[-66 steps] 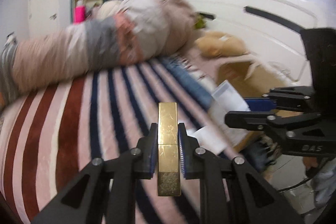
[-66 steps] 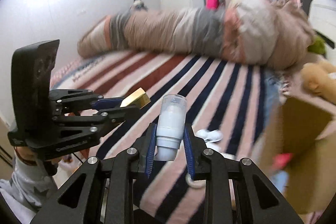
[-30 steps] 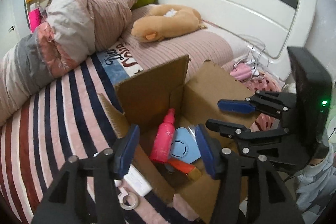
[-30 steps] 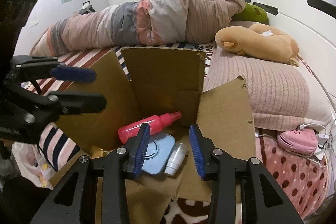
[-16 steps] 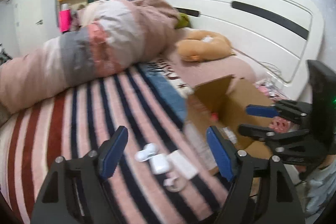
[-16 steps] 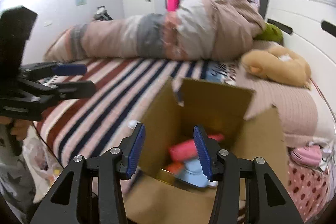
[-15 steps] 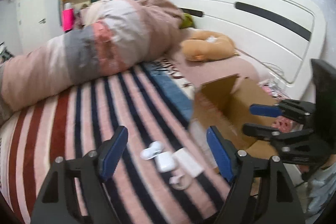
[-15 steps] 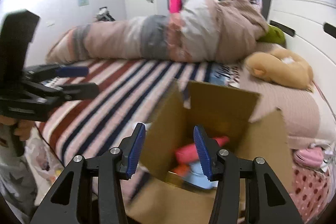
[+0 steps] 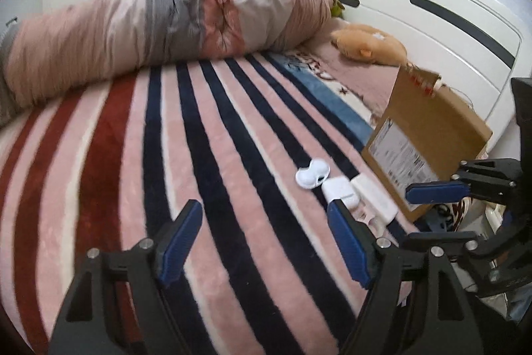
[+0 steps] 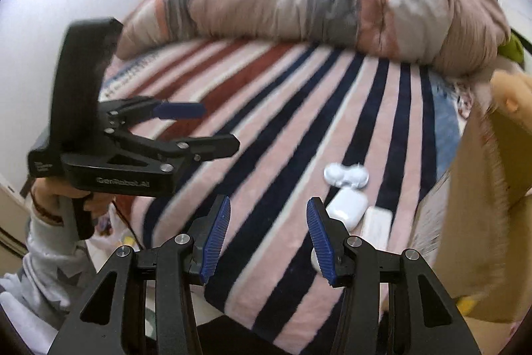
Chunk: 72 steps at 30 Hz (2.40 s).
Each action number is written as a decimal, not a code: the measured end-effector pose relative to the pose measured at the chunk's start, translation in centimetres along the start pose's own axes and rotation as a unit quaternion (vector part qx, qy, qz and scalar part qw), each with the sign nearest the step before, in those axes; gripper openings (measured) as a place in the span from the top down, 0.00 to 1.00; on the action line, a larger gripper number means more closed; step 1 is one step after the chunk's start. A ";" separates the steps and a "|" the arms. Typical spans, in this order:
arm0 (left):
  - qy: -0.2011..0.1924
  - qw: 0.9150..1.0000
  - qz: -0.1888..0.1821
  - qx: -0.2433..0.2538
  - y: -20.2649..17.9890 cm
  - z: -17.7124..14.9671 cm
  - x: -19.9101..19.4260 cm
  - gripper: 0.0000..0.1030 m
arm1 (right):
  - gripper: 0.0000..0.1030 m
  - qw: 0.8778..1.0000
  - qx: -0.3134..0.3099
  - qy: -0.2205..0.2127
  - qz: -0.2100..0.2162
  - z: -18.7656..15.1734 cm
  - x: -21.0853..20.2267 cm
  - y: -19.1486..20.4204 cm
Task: Organize rigid objects
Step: 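Grasp the white tape roll with the left gripper while the right gripper grasps the white power bank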
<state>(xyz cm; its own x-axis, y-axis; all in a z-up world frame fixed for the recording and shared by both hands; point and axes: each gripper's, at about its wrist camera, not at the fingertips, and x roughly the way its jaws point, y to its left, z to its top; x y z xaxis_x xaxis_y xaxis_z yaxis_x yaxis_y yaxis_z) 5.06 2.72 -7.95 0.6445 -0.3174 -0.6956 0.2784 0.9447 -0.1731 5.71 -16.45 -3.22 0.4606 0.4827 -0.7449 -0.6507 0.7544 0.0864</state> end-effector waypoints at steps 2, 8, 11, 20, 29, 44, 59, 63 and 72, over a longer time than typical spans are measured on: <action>0.011 1.000 -0.023 -0.006 0.4 -0.5 1.7 0.27 | 0.57 1.000 0.014 0.021 -0.012 -0.6 1.9 -0.6; 0.037 0.998 -0.058 -0.010 0.2 -1.3 5.8 0.28 | 0.57 0.993 0.042 0.065 -0.087 -2.2 5.9 -3.4; 0.047 0.996 -0.073 -0.002 -0.4 -1.6 7.2 0.28 | 0.57 0.989 0.053 0.084 -0.113 -3.2 6.9 -4.6; 0.047 0.996 -0.077 0.004 -0.8 -1.9 7.5 0.28 | 0.64 0.990 0.047 0.099 -0.090 -3.9 7.6 -4.7; 0.032 0.998 -0.055 -0.009 1.2 -2.0 4.6 0.28 | 0.58 0.995 -0.051 0.080 -0.014 -1.5 10.0 0.3; 0.058 0.991 -0.089 0.077 -3.7 -4.6 7.1 0.28 | 0.47 0.978 -0.005 0.070 -0.199 -3.1 6.1 -3.4; 0.043 0.996 -0.048 0.066 -2.9 -5.1 6.8 0.60 | 0.59 0.984 0.008 0.064 -0.164 -3.5 7.0 -4.3; 0.046 0.996 -0.041 0.066 -2.5 -5.2 6.5 0.60 | 0.60 0.977 0.003 0.061 -0.203 -3.3 6.6 -3.6; 0.047 0.996 -0.046 0.056 -2.2 -5.2 6.7 0.60 | 0.67 0.962 -0.006 0.114 -0.250 -3.6 8.5 -5.8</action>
<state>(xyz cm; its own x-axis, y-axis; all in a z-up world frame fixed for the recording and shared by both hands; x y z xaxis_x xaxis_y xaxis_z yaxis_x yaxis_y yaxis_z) 5.07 -1.03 -15.92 0.5441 -0.3884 -0.7437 0.4144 0.8951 -0.1643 11.22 -18.27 -12.40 0.5737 -0.0500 -0.8176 -0.3907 0.8605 -0.3268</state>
